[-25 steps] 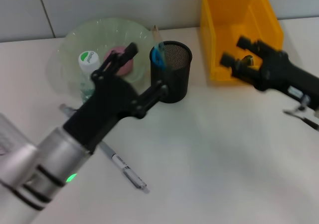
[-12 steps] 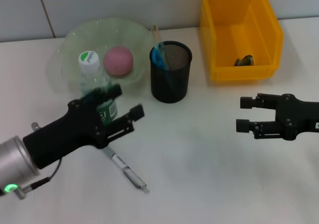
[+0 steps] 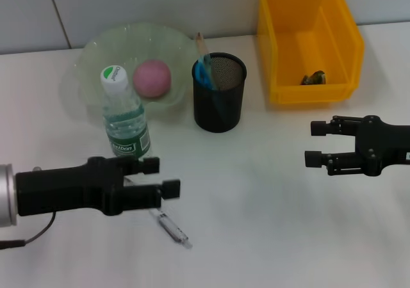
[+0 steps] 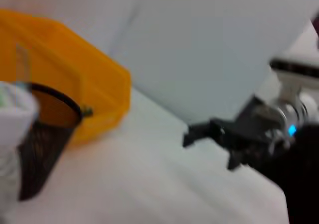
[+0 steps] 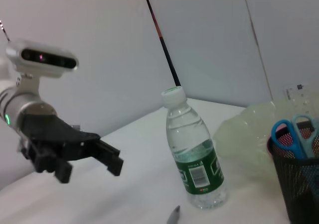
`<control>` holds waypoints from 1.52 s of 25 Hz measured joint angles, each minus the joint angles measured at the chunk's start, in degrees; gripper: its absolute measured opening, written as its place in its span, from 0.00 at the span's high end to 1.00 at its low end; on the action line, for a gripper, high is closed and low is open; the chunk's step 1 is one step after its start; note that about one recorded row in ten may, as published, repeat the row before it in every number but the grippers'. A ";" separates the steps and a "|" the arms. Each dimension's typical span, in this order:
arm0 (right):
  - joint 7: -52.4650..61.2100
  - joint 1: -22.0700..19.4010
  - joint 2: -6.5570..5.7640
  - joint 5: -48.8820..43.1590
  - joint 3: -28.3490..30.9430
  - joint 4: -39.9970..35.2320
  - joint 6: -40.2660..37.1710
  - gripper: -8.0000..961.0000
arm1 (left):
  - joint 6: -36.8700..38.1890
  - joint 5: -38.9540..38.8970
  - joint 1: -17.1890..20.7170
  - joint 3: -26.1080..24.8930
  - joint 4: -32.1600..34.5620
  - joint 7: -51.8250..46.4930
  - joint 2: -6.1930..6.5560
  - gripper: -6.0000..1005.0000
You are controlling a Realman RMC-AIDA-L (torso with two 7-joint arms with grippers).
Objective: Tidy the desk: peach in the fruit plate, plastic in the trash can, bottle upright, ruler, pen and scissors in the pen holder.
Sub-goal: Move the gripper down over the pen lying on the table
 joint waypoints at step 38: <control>12.86 0.60 1.11 -2.44 1.60 -0.95 6.07 0.14 | 13.58 55.94 -30.05 15.60 15.96 26.50 -5.72 0.23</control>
